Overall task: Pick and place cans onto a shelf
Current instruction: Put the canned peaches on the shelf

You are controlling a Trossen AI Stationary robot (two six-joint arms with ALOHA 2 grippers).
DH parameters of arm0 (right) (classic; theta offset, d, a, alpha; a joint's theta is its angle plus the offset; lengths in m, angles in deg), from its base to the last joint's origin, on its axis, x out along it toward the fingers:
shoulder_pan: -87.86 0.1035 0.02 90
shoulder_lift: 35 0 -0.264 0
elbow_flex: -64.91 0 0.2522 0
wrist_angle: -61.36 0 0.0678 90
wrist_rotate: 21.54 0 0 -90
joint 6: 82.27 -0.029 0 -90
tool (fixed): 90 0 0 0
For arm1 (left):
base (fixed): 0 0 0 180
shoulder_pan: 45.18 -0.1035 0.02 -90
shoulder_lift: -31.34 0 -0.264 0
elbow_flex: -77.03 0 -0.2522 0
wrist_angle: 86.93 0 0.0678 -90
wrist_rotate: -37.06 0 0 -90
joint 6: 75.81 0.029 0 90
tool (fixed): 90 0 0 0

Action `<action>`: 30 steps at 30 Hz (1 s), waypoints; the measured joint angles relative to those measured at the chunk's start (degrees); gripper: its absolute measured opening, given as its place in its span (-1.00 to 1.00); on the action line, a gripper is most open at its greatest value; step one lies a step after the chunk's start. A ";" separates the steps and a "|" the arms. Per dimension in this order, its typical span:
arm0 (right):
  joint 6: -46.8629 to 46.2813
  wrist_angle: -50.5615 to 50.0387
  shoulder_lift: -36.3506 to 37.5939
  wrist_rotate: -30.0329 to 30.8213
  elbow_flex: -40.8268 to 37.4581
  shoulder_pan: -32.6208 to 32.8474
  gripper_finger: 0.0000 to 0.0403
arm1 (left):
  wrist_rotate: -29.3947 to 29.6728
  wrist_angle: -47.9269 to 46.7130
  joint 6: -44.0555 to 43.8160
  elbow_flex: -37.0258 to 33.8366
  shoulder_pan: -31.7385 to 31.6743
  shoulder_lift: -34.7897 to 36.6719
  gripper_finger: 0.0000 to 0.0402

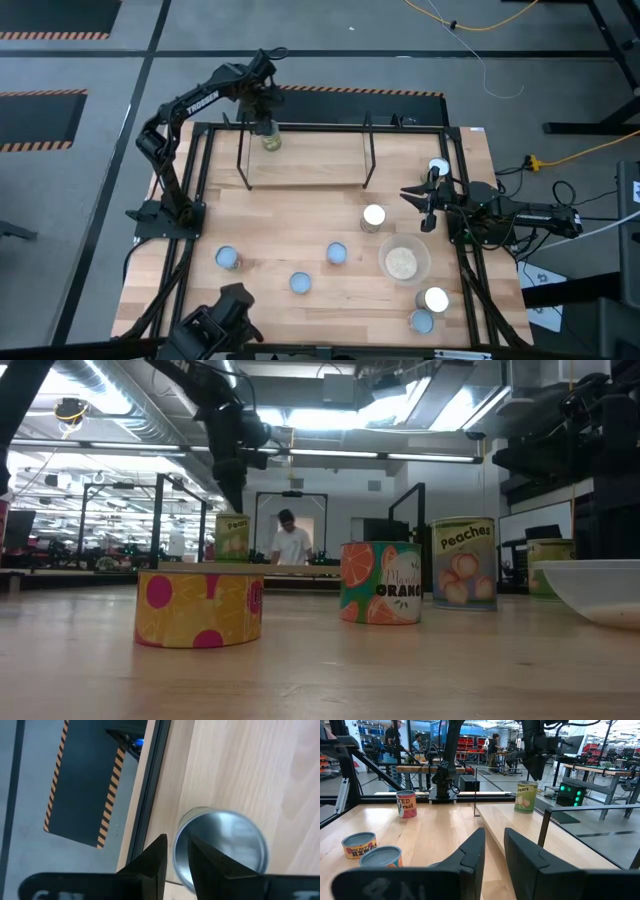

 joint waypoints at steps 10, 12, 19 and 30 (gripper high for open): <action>-0.03 0.38 0.00 0.00 0.00 -0.02 -0.61 | -4.53 -0.23 -4.22 3.96 4.53 0.00 -0.66; -0.47 1.51 0.00 0.02 0.00 0.00 -0.61 | -6.52 -0.21 -5.39 5.08 5.83 0.00 -0.66; -0.46 12.59 0.00 0.02 0.00 0.00 -0.61 | -8.87 -0.20 -10.47 8.86 12.07 0.00 -0.66; -0.88 13.40 -0.36 0.08 7.19 0.00 -0.61 | -8.98 -0.18 -17.04 11.87 24.09 0.56 -0.66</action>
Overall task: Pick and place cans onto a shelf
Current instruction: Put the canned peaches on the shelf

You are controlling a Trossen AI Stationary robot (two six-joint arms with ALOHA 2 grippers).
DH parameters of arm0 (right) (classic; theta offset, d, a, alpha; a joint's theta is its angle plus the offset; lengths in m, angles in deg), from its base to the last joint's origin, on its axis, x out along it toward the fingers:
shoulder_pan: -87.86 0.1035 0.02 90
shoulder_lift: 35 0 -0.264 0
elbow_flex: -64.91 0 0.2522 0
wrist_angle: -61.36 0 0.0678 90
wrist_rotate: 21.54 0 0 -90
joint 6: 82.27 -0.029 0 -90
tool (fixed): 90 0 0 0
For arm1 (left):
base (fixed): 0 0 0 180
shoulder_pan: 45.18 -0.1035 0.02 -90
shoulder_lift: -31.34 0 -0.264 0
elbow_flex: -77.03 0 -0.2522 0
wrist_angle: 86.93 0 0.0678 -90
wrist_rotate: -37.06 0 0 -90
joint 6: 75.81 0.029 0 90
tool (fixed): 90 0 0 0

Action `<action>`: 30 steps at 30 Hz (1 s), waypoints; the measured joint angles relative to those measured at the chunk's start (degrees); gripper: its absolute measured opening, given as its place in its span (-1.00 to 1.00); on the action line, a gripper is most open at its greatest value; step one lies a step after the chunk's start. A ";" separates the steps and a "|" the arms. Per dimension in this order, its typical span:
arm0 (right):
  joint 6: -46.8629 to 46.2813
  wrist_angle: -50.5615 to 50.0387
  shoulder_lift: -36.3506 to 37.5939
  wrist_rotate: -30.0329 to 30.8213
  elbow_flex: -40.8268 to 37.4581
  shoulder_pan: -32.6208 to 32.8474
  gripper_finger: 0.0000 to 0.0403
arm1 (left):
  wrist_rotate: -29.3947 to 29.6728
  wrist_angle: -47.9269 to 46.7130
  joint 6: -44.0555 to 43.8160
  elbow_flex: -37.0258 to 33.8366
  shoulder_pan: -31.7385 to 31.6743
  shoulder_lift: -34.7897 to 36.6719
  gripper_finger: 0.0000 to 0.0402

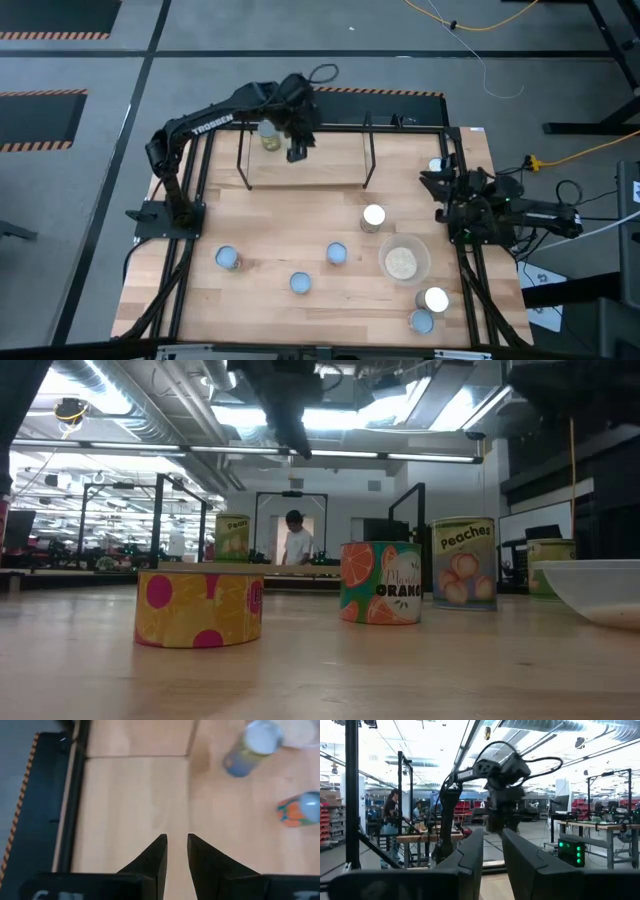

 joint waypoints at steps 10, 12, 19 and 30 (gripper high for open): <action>-2.69 -19.95 -11.74 -0.29 17.89 0.00 -0.61 | 0.25 1.16 -5.57 0.04 12.48 0.84 -0.66; -3.61 -22.93 -15.85 -1.83 21.24 -0.02 -0.61 | 0.25 1.62 -7.05 0.04 14.67 0.83 -0.66; -7.54 -31.43 -29.74 -4.58 30.71 0.02 -0.61 | 0.41 3.39 -11.20 0.04 21.94 0.84 -0.66; -16.78 -40.62 -43.10 -6.22 37.28 0.03 -0.61 | 10.11 3.41 -16.13 0.00 33.60 1.76 -0.66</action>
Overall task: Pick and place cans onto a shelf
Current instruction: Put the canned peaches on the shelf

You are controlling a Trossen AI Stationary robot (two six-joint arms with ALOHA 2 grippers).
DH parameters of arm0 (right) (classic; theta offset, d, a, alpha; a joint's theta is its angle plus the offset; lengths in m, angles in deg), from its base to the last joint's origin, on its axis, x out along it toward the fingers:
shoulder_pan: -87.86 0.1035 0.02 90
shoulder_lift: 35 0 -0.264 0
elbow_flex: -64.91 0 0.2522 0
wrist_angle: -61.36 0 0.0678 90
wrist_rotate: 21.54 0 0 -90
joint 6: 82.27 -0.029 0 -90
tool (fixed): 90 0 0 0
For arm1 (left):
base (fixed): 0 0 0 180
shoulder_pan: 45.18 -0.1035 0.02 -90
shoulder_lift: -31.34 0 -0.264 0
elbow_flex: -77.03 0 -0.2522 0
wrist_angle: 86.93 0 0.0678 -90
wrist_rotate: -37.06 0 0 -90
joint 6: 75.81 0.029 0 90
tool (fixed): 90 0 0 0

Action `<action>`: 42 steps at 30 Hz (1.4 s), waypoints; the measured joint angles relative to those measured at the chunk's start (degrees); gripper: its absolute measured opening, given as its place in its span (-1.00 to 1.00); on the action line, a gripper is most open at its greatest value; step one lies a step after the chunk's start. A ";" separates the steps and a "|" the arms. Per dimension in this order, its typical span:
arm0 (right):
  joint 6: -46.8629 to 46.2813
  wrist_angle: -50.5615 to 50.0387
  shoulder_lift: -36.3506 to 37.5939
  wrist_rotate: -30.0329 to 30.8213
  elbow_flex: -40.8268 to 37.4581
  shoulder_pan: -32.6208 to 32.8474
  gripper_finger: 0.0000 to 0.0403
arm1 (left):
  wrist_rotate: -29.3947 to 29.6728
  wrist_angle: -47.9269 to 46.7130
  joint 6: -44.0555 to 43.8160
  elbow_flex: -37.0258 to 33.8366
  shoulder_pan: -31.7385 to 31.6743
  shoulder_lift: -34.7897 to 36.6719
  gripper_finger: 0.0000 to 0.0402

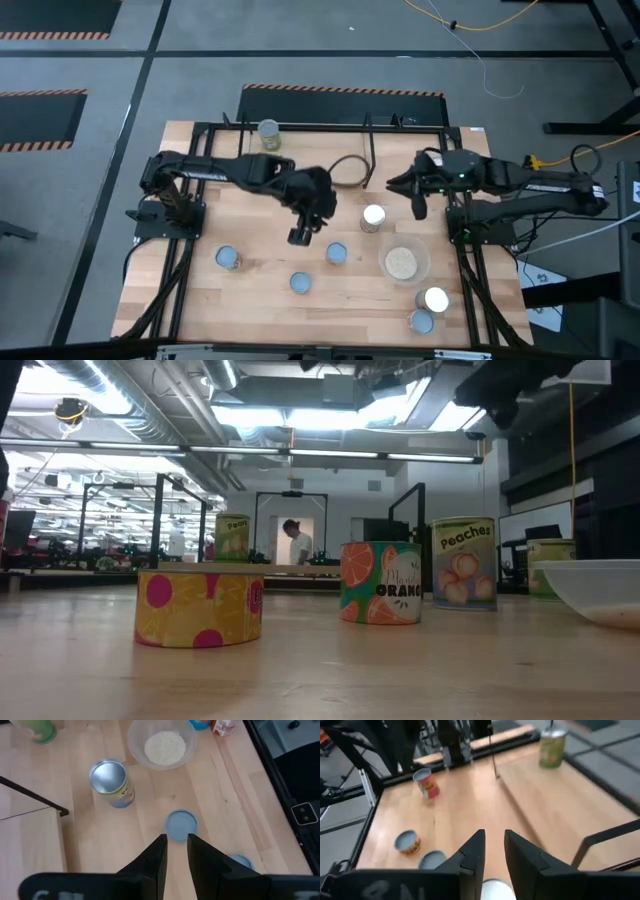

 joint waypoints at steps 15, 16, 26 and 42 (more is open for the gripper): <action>-3.84 -3.59 -11.59 -4.98 -0.15 -0.02 -0.61 | 10.25 -0.16 -4.46 0.00 7.79 -0.02 -0.66; -3.78 -4.27 -12.33 -4.98 -0.15 -0.02 -0.61 | 10.32 -0.17 -4.50 -0.01 8.01 -0.02 -0.66; -3.50 -6.63 -18.55 0.78 -0.19 -0.04 -0.61 | 10.36 -0.16 -5.94 -0.01 8.58 -0.02 -0.66; -3.59 -8.19 -26.03 1.12 -0.21 -0.04 -0.61 | 10.35 -0.17 -5.81 -0.02 8.55 -0.04 -0.66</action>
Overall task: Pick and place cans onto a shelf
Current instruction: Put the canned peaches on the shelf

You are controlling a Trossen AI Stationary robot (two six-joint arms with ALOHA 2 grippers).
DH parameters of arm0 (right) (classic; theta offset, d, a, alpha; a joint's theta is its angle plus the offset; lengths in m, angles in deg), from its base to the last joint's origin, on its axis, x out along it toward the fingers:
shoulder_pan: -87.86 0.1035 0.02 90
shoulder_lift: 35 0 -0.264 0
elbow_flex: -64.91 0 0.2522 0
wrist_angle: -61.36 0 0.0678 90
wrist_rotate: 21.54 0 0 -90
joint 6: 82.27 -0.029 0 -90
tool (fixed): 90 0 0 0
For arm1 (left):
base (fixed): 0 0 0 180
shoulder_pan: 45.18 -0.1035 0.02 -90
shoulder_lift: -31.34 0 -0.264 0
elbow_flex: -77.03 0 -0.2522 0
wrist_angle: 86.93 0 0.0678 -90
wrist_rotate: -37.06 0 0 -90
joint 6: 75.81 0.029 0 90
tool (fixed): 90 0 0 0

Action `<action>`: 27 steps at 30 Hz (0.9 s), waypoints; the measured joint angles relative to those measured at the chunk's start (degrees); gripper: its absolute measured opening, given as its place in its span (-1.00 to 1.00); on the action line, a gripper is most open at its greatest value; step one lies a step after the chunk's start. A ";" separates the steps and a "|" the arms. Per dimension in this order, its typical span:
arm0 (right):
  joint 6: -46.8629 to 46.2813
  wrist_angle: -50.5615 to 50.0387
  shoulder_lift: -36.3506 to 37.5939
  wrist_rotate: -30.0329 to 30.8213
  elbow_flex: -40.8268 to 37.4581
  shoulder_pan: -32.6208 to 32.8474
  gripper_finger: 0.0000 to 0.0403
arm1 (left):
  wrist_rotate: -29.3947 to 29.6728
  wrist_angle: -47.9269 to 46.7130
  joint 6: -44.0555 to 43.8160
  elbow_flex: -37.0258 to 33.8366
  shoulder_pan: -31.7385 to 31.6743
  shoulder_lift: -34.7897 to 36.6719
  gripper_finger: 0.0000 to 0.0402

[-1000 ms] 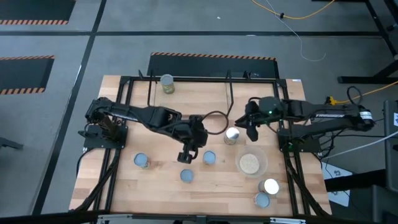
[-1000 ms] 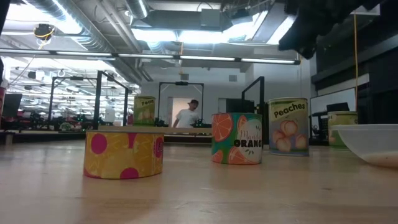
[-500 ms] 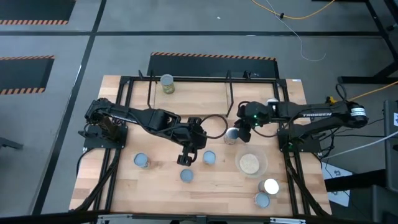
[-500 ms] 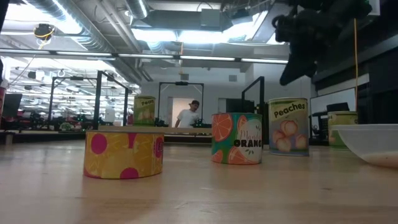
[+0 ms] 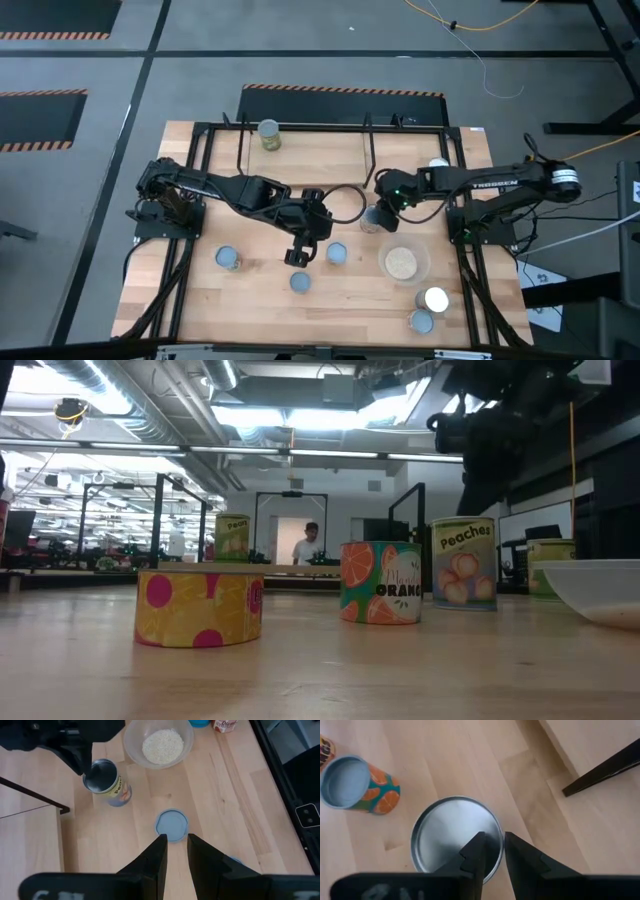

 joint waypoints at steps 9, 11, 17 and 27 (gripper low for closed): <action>-0.06 0.29 -1.70 -0.02 0.02 0.00 -0.61 | 0.00 -0.02 0.02 0.00 0.00 -0.02 -0.66; -0.06 0.28 -1.70 -0.02 0.02 0.00 -0.63 | 0.00 -0.02 0.02 0.00 0.00 -0.02 -0.66; -0.08 0.25 -1.72 0.17 0.02 0.00 -0.85 | -0.02 -0.44 0.48 -0.09 0.00 0.77 -0.66; -0.06 0.34 -1.72 0.07 0.07 0.00 -0.98 | 4.17 -6.99 0.20 -0.03 0.00 10.68 -0.66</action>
